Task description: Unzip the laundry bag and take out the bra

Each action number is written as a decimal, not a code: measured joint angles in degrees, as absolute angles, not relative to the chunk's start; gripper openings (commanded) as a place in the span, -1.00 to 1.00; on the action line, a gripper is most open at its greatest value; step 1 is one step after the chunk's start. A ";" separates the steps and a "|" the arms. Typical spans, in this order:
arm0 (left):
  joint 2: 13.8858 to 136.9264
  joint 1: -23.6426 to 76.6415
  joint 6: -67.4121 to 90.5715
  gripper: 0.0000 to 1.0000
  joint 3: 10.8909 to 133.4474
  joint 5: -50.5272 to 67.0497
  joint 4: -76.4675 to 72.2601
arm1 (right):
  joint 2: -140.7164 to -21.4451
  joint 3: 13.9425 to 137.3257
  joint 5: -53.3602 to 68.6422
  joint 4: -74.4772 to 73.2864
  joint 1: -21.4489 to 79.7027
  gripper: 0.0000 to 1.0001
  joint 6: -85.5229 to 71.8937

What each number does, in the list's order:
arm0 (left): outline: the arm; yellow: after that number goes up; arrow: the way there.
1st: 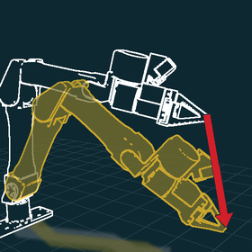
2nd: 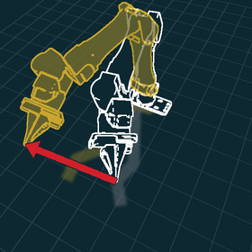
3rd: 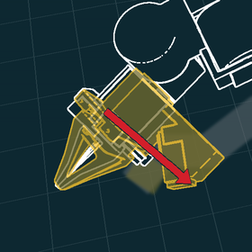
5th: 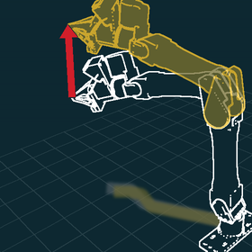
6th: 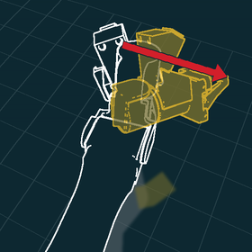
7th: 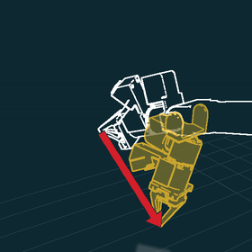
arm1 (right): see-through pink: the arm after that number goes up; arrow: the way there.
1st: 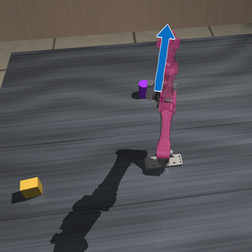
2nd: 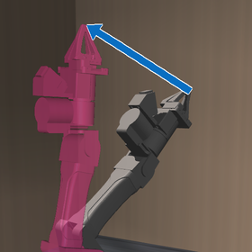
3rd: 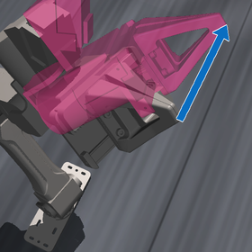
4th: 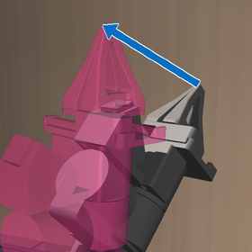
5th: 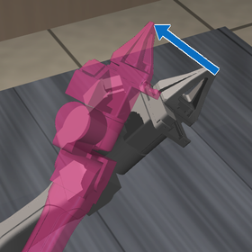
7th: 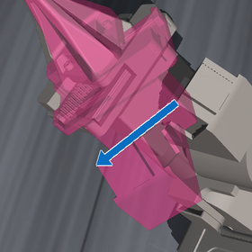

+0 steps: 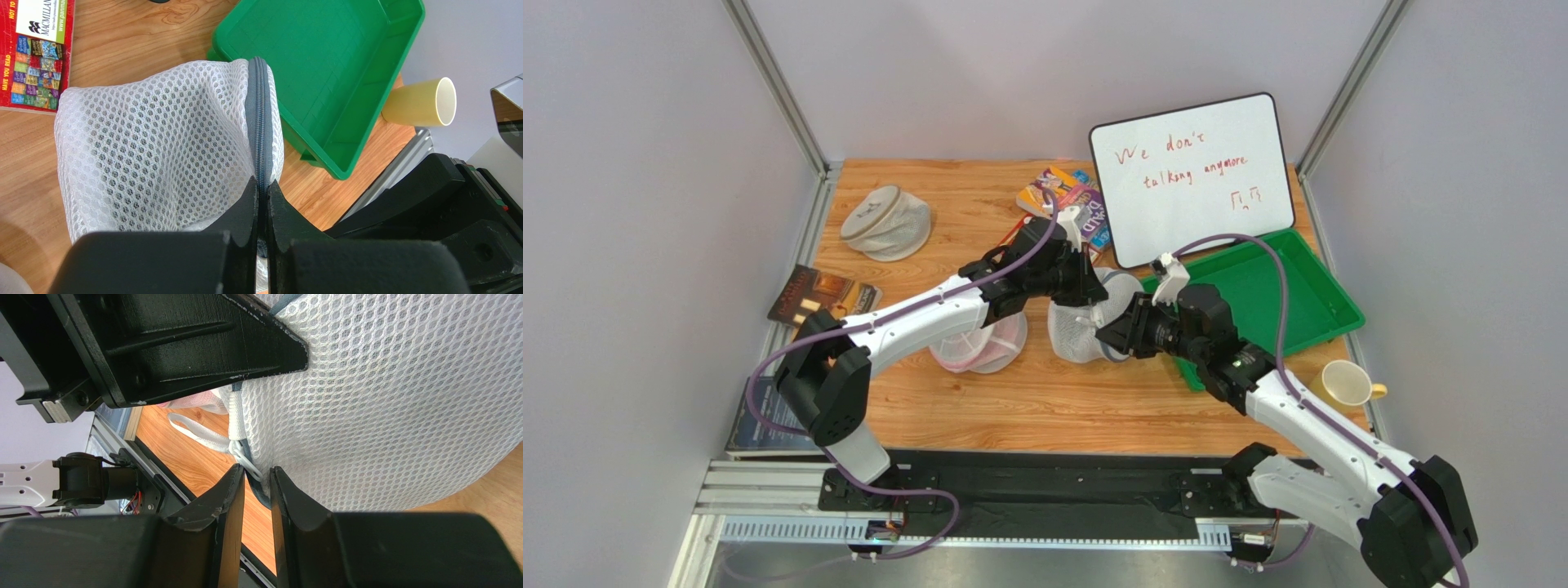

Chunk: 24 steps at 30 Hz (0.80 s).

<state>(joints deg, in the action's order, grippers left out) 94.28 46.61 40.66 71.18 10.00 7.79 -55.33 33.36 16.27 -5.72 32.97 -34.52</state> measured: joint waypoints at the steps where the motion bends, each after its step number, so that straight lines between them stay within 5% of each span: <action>1: 94.28 46.61 40.66 -1.00 71.18 10.00 7.77 | -55.29 33.36 16.14 -5.74 32.99 -0.50 -34.41; 13: 94.28 46.54 40.64 -1.00 71.16 10.48 7.75 | -55.29 33.50 15.22 -5.98 33.32 -0.49 -33.54; 24: 94.28 46.37 40.60 -1.00 70.50 11.46 6.96 | -54.92 34.04 14.81 -7.25 33.71 -1.00 -32.53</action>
<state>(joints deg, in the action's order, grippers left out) 94.28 46.37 40.60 70.50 11.46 6.96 -54.92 34.04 14.81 -7.25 33.71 -32.53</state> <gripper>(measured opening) 0.018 0.082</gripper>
